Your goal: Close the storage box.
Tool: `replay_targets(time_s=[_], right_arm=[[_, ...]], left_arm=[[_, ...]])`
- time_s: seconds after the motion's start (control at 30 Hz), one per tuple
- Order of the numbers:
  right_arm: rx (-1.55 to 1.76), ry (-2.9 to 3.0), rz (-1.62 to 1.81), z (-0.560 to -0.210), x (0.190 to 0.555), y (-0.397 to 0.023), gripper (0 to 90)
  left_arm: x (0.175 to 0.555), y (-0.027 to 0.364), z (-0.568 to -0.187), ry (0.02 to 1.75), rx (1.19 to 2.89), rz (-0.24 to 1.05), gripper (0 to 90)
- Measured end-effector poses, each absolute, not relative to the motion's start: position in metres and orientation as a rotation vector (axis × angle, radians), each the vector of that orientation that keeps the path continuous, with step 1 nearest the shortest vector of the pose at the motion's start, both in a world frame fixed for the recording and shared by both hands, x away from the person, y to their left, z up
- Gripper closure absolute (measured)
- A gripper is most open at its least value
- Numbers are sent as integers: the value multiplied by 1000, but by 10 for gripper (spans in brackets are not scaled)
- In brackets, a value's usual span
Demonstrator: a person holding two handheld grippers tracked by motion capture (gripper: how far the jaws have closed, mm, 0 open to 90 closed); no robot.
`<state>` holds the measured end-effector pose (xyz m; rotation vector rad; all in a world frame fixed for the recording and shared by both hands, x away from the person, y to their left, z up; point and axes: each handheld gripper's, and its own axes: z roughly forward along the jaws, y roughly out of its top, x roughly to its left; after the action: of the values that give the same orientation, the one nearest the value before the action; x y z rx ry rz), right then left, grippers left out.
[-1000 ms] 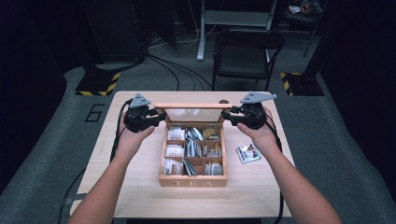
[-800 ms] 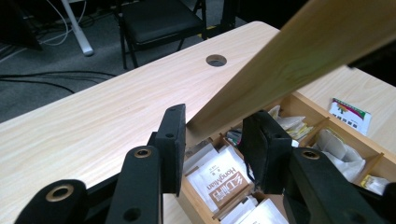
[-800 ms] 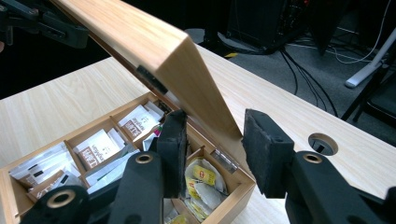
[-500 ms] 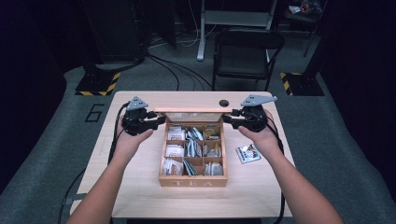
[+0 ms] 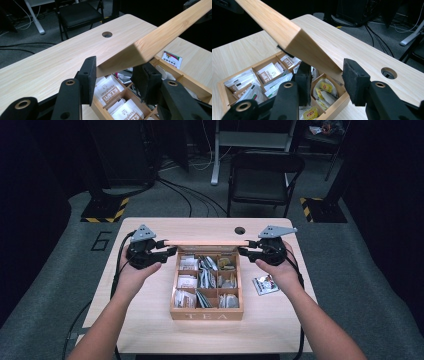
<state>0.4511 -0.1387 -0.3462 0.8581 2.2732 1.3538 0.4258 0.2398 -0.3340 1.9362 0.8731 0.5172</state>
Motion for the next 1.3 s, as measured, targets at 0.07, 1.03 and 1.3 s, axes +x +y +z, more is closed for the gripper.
replay_targets(time_s=[0.07,1.03,1.3], right_arm=[[865,2278,1350,-347,449,-138,588],[840,2264,1408,-354,412,-140,505],[781,2276,1396,-357,408,-141,512]], left_arm=[[423,239,-334,868,1942,528,550],[399,242,-353,869,1965,509,568],[395,243,-357,874,1967,500,572]])
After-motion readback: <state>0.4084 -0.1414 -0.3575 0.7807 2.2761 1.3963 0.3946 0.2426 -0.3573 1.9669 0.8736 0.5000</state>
